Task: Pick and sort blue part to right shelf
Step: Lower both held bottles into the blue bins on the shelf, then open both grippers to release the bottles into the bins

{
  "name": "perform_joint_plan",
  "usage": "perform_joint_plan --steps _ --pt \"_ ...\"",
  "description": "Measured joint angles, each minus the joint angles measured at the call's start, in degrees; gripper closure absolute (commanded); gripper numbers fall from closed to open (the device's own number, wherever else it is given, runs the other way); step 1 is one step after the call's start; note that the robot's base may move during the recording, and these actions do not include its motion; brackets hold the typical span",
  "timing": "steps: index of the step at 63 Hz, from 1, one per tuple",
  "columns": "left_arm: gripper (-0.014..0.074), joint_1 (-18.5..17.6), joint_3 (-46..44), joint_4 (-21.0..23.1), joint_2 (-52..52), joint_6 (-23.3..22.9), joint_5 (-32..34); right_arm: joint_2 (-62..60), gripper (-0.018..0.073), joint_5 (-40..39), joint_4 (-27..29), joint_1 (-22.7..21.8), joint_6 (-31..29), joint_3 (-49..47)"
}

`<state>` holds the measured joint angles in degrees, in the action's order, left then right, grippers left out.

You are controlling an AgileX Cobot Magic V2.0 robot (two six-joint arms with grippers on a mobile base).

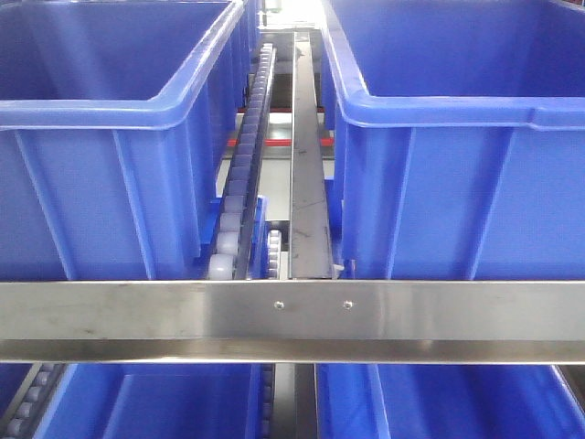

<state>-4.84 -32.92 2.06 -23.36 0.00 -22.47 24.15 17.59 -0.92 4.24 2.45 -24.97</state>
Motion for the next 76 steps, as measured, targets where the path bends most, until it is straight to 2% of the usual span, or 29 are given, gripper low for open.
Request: perform_joint_plan --steps 25,37,55,66,76 --pt "0.0284 0.0 0.0 0.0 0.0 0.0 0.12 0.0 0.0186 -0.69 0.0 0.0 0.0 0.0" --pt "0.0284 0.0 0.09 0.0 0.0 0.0 4.65 0.0 0.0186 -3.13 0.0 0.0 0.0 0.0" --pt "0.0284 -0.23 -0.03 0.23 -1.65 0.0 3.36 0.86 0.0186 -3.13 0.0 0.0 0.0 -0.24" --pt "0.0284 -5.33 -2.62 0.32 -10.07 4.51 3.86 9.19 0.0186 -3.59 0.0 0.0 0.0 -4.92" --pt "0.0284 -10.35 -3.8 0.32 -19.34 5.42 11.67 19.44 0.0186 -7.47 0.0 0.0 0.12 -10.33"
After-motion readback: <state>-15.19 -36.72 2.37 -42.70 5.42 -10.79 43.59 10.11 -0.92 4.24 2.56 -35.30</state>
